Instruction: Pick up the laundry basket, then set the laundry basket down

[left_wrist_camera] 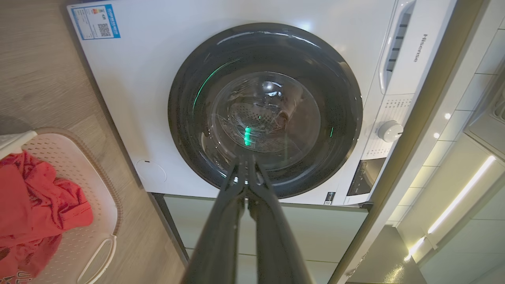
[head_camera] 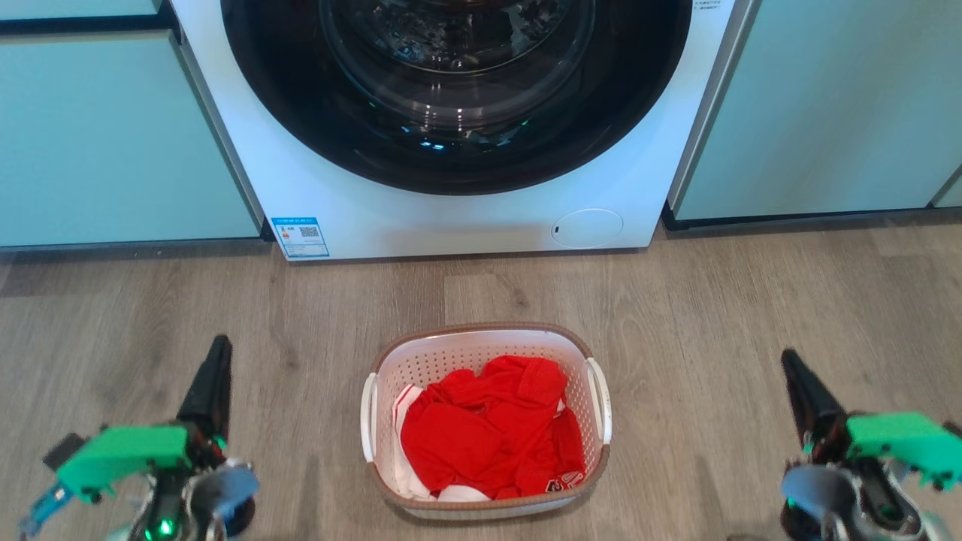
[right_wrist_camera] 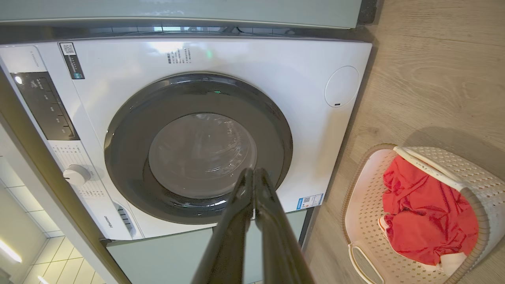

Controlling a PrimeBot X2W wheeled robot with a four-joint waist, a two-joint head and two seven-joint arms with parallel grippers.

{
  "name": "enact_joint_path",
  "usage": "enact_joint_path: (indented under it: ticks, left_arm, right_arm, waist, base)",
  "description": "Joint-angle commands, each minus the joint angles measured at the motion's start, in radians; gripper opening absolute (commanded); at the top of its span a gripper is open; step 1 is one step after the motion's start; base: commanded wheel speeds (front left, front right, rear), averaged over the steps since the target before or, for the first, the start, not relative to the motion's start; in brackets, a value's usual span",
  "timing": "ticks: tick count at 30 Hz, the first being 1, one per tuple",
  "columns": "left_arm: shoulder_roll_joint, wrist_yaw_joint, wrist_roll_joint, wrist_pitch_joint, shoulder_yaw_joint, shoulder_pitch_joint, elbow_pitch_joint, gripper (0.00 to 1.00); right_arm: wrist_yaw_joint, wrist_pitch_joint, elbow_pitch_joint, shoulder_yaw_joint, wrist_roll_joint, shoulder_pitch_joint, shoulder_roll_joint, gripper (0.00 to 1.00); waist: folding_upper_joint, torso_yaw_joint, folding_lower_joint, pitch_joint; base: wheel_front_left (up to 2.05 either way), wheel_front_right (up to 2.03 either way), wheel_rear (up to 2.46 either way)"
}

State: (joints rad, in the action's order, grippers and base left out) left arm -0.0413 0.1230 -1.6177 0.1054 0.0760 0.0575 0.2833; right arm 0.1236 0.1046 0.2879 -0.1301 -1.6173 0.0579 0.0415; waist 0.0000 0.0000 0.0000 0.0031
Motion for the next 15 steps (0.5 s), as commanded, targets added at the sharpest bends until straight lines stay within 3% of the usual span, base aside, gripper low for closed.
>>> enact_joint_path:
  ticks: [1, 15]
  left_arm:
    - [0.0, 0.0, 0.0, 0.0, -0.001, -0.002, 0.006, 1.0]
    - [0.004, -0.001, 0.029, -0.033, -0.016, -0.031, 0.006, 1.0]
  right_arm:
    - [0.0, -0.001, 0.006, 0.001, 0.0, -0.002, -0.001, 1.0]
    - [0.001, -0.033, 0.026, 0.034, 0.019, -0.019, -0.005, 1.0]
  waist:
    - [0.0, 0.0, 0.0, 0.0]
    - [0.0, -0.001, 0.0, -0.002]
  base:
    - [0.0, 0.0, 0.0]
    - [0.0, 0.0, 0.0]
